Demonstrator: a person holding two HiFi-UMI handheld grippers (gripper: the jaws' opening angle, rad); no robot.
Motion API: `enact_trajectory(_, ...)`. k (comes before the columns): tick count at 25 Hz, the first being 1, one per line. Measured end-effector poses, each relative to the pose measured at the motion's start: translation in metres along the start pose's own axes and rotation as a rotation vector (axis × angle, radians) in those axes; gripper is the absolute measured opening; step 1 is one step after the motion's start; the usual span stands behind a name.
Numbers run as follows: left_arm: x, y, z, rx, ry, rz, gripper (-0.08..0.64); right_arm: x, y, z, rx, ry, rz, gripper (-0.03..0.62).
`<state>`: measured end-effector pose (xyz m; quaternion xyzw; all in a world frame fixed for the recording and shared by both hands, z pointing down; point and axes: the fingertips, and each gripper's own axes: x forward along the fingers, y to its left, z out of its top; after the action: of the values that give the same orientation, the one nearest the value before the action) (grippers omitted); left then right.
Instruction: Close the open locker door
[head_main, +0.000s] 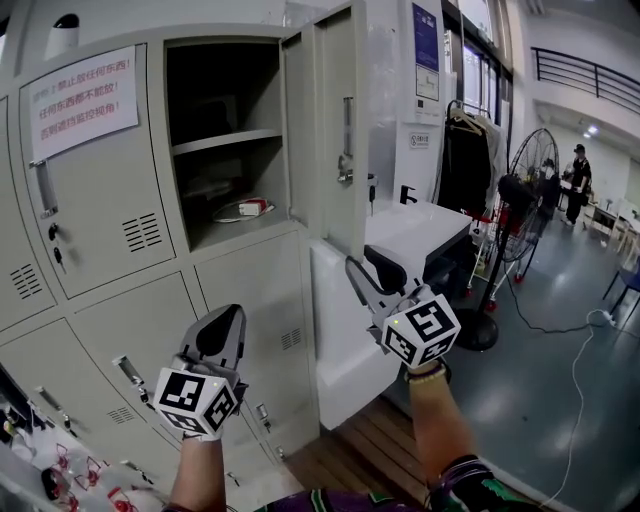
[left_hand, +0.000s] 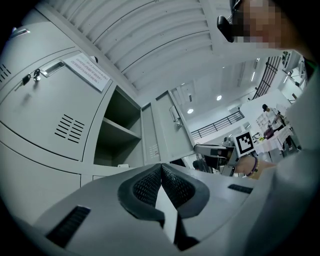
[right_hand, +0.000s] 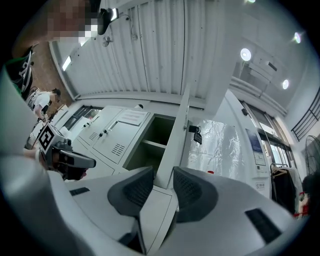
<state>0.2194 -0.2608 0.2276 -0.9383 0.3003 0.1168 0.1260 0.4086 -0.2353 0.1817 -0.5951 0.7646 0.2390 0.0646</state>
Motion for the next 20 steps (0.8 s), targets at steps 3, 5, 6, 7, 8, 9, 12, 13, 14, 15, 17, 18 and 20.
enact_trajectory(3, -0.006, 0.003, 0.001, 0.003, 0.005, 0.014, 0.021, 0.002, 0.009, 0.003, -0.001, -0.007, 0.019, 0.115)
enact_trajectory(5, -0.010, 0.005, 0.002, -0.002, 0.005, 0.021, 0.021, 0.003, 0.015, 0.005, -0.006, -0.017, 0.030, 0.117)
enact_trajectory(6, -0.012, 0.007, 0.002, -0.009, 0.002, 0.024, 0.021, 0.005, 0.018, 0.005, -0.007, -0.024, 0.036, 0.118)
enact_trajectory(7, -0.014, 0.008, 0.003, -0.014, 0.001, 0.027, 0.021, 0.007, 0.021, 0.006, -0.008, -0.031, 0.043, 0.120)
enact_trajectory(8, -0.016, 0.010, 0.003, -0.017, 0.001, 0.030, 0.021, 0.008, 0.025, 0.007, -0.009, -0.035, 0.050, 0.121)
enact_trajectory(9, -0.019, 0.012, 0.003, -0.017, 0.002, 0.033, 0.021, 0.010, 0.028, 0.007, -0.011, -0.038, 0.059, 0.124)
enact_trajectory(12, -0.026, 0.017, 0.002, -0.015, 0.005, 0.045, 0.021, 0.016, 0.038, 0.008, -0.012, -0.046, 0.079, 0.134)
enact_trajectory(13, -0.029, 0.020, 0.002, -0.014, 0.006, 0.049, 0.021, 0.018, 0.042, 0.008, -0.011, -0.052, 0.083, 0.137)
enact_trajectory(14, -0.032, 0.022, 0.001, -0.013, 0.009, 0.054, 0.021, 0.019, 0.045, 0.009, -0.010, -0.059, 0.087, 0.140)
enact_trajectory(15, -0.035, 0.025, 0.001, -0.010, 0.013, 0.058, 0.021, 0.021, 0.049, 0.010, -0.012, -0.068, 0.091, 0.143)
enact_trajectory(17, -0.042, 0.033, 0.001, -0.004, 0.022, 0.069, 0.021, 0.026, 0.058, 0.011, -0.022, -0.085, 0.103, 0.149)
enact_trajectory(18, -0.045, 0.038, 0.001, -0.002, 0.024, 0.076, 0.021, 0.029, 0.063, 0.011, -0.027, -0.092, 0.108, 0.152)
enact_trajectory(20, -0.051, 0.048, 0.002, -0.008, 0.023, 0.089, 0.021, 0.035, 0.071, 0.012, -0.040, -0.094, 0.110, 0.155)
